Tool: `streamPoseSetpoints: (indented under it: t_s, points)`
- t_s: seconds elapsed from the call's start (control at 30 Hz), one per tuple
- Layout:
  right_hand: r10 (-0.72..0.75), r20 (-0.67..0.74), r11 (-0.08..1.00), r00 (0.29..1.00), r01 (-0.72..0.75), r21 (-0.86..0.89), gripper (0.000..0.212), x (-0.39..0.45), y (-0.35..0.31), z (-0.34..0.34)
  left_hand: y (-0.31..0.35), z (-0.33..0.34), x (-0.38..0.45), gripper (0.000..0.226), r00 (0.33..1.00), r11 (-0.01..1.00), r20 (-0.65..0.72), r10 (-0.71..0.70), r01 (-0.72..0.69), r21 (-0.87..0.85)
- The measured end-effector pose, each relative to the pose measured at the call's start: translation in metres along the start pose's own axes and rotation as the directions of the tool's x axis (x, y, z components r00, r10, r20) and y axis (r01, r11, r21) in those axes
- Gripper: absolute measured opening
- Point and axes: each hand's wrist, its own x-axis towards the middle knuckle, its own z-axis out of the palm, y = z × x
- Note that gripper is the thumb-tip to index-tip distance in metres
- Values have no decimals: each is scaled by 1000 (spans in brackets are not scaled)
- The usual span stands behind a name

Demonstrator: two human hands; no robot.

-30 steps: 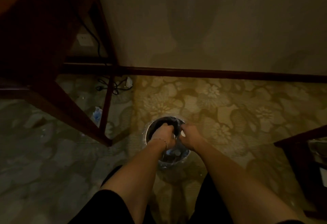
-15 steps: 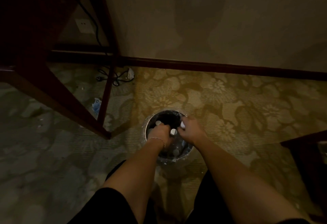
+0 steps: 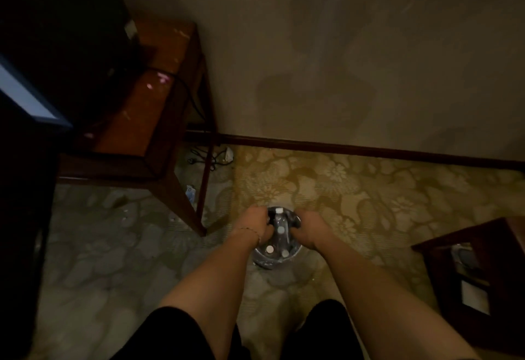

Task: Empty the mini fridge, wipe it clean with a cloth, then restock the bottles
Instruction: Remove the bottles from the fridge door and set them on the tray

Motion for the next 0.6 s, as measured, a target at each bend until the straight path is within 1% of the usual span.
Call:
streamPoseSetpoints:
  t_s: [0.07, 0.23, 0.3, 0.5, 0.6]
  points:
    - [-13, -46, 1000, 999, 13, -6, 33, -42, -27, -34, 16, -38, -35, 32, 999, 999, -6, 36, -36, 8]
    - [-11, -128, 999, 992, 7, -31, 54, -144, -90, -98, 41, -117, -123, 42, 994, 992, -11, 106, -105, 72]
    - [-14, -150, 999, 989, 7, -47, 58, -183, -114, -118, 45, -147, -154, 44, 991, 986, -19, 136, -133, 100]
    - [-68, -225, 994, 972, 48, -94, 59, -268, -167, -143, 42, -206, -230, 43, 974, 973, -112, 198, -181, 145]
    - [-98, -261, 991, 960, 69, -119, 61, -302, -188, -145, 32, -219, -264, 46, 970, 976, -157, 184, -161, 147]
